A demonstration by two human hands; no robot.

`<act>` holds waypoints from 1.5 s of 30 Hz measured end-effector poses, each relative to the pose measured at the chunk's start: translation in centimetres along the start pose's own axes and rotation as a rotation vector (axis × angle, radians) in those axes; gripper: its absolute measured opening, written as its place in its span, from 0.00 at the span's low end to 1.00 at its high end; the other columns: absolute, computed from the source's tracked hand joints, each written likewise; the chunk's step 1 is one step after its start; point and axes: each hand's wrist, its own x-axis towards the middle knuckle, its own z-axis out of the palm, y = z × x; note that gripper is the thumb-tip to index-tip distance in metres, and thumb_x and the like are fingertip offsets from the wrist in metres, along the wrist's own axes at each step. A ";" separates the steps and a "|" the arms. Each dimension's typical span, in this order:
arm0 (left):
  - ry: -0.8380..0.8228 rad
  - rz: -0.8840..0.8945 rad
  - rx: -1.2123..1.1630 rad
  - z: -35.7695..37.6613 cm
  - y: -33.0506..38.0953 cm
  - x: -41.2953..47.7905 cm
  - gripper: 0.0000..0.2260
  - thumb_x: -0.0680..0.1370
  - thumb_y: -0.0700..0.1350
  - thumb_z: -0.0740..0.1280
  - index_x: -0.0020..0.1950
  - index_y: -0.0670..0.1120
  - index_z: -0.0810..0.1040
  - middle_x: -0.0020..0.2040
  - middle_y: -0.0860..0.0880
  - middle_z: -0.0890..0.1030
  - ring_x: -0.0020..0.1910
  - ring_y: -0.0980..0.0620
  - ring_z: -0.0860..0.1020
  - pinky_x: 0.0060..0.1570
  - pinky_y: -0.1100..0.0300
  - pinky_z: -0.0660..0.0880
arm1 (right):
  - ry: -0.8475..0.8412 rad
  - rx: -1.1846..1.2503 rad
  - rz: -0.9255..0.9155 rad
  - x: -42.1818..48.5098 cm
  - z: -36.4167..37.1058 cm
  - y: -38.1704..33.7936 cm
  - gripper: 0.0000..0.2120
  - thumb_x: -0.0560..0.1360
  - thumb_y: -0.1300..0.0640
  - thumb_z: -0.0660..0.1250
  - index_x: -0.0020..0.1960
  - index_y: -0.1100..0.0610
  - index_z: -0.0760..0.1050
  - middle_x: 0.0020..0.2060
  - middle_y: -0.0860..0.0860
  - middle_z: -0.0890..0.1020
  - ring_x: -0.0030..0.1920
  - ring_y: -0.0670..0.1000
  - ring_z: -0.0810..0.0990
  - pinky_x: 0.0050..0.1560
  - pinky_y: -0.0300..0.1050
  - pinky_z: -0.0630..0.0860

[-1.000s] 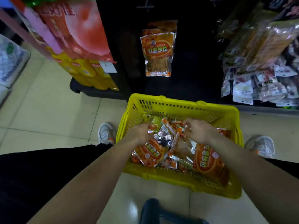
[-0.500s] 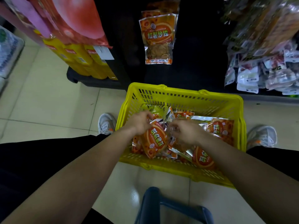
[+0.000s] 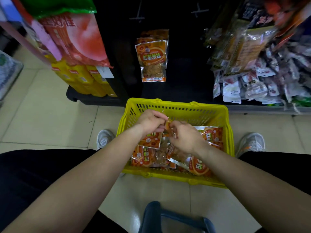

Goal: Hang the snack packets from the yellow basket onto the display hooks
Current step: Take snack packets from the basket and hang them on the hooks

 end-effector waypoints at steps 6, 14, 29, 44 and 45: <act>-0.054 0.232 0.307 0.2 0.7 -1.0 0.11 0.76 0.39 0.74 0.53 0.54 0.80 0.51 0.50 0.79 0.47 0.51 0.80 0.46 0.58 0.79 | 0.133 0.044 0.030 -0.7 -3.3 1.1 0.02 0.78 0.55 0.67 0.48 0.49 0.77 0.39 0.49 0.83 0.43 0.56 0.82 0.42 0.51 0.79; 0.054 0.258 0.367 0.2 -0.2 0.3 0.06 0.77 0.50 0.72 0.51 0.49 0.80 0.53 0.50 0.83 0.53 0.49 0.81 0.56 0.50 0.79 | 0.223 0.334 0.035 0.1 -6.2 3.0 0.06 0.75 0.45 0.71 0.48 0.45 0.79 0.39 0.40 0.83 0.40 0.40 0.83 0.38 0.35 0.78; 0.327 0.130 0.375 -2.8 -5.2 5.5 0.12 0.82 0.51 0.65 0.65 0.50 0.75 0.58 0.49 0.83 0.50 0.52 0.80 0.43 0.61 0.77 | -0.393 -0.504 0.363 1.8 1.1 11.4 0.28 0.71 0.50 0.70 0.70 0.44 0.69 0.67 0.52 0.76 0.65 0.56 0.77 0.59 0.52 0.77; 0.196 0.240 0.155 -2.2 -1.8 2.4 0.04 0.82 0.48 0.66 0.54 0.57 0.74 0.52 0.53 0.84 0.52 0.53 0.83 0.48 0.61 0.79 | -0.031 0.192 0.089 1.9 -4.7 6.7 0.11 0.71 0.58 0.76 0.44 0.43 0.80 0.43 0.43 0.83 0.43 0.41 0.80 0.41 0.38 0.74; 0.193 0.253 0.173 -2.4 -1.2 2.0 0.03 0.82 0.48 0.66 0.53 0.57 0.73 0.52 0.51 0.84 0.51 0.52 0.83 0.49 0.58 0.80 | -0.023 0.182 0.062 1.9 -5.3 6.1 0.09 0.72 0.57 0.76 0.46 0.44 0.80 0.43 0.43 0.82 0.44 0.42 0.80 0.42 0.37 0.74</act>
